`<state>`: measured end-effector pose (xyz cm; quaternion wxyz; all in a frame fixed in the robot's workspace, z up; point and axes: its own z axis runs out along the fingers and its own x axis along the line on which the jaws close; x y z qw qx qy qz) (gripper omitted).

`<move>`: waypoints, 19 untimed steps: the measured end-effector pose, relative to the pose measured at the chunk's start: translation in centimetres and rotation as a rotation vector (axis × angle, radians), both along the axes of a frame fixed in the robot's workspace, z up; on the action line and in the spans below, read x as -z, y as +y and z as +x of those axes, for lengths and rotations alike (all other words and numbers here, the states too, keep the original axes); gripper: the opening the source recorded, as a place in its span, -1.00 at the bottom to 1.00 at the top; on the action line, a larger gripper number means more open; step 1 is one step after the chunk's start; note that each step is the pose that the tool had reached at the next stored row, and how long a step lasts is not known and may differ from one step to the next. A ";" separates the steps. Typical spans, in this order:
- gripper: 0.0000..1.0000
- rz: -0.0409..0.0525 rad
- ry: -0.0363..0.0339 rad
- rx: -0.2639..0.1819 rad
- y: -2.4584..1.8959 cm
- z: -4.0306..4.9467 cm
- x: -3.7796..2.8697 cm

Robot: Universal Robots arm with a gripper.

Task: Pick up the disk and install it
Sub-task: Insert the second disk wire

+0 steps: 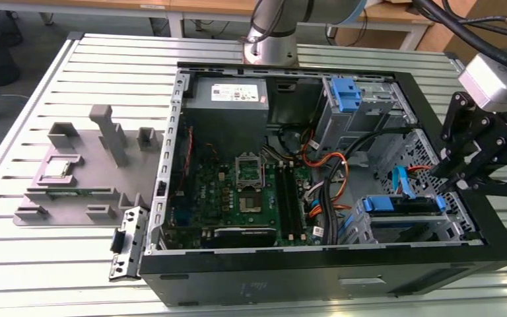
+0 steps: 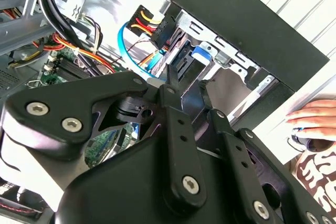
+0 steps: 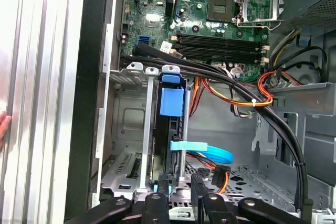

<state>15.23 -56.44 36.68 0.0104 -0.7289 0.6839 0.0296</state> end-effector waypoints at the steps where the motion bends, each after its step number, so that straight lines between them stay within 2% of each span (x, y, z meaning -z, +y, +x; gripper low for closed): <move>1: -0.38 -0.0001 0.0000 0.000 0.00 0.00 0.00; 6: -0.38 0.0000 -0.0003 0.000 0.15 0.00 0.01; 13: -0.38 0.0000 -0.0017 0.000 0.57 0.00 0.03; 19: -0.38 0.0001 -0.0018 0.000 0.63 -0.01 0.09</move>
